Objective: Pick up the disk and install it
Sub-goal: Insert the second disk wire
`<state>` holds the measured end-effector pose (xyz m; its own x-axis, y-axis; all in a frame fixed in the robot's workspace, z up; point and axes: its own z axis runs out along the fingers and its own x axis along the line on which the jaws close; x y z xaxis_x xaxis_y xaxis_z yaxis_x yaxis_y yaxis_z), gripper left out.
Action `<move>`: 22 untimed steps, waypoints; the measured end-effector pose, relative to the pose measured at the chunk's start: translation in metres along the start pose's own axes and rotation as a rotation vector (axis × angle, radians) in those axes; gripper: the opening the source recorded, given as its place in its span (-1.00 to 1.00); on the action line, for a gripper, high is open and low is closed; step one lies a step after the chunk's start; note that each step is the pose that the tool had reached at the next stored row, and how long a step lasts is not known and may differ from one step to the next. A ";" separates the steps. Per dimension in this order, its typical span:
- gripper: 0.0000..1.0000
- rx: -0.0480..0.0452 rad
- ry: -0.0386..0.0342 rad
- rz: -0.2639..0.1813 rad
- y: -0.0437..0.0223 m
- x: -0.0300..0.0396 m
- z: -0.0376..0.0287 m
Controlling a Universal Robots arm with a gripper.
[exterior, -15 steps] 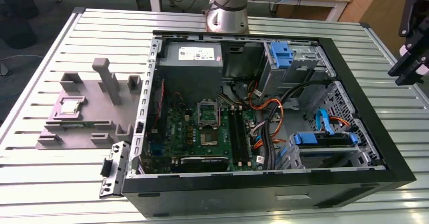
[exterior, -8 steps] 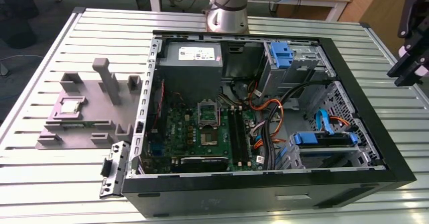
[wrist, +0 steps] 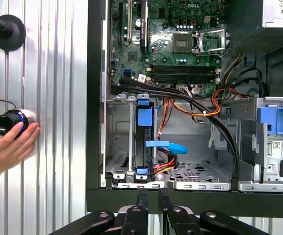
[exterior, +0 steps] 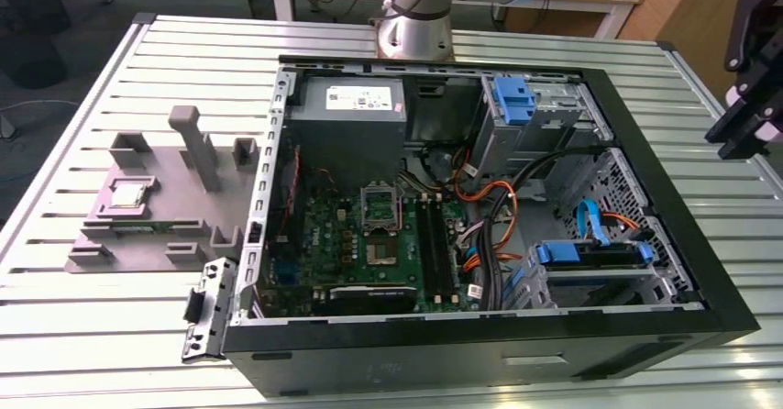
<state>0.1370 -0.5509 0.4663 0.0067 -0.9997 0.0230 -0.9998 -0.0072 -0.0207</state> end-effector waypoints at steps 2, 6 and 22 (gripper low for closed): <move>-0.53 0.0000 -0.0001 0.000 0.0000 0.0000 0.0005; -0.53 0.0000 -0.0001 0.000 0.0000 0.0000 0.0014; -0.53 0.0001 -0.0004 0.000 0.0004 -0.0002 0.0104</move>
<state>0.1369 -0.5510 0.4559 0.0067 -0.9997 0.0226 -0.9998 -0.0072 -0.0208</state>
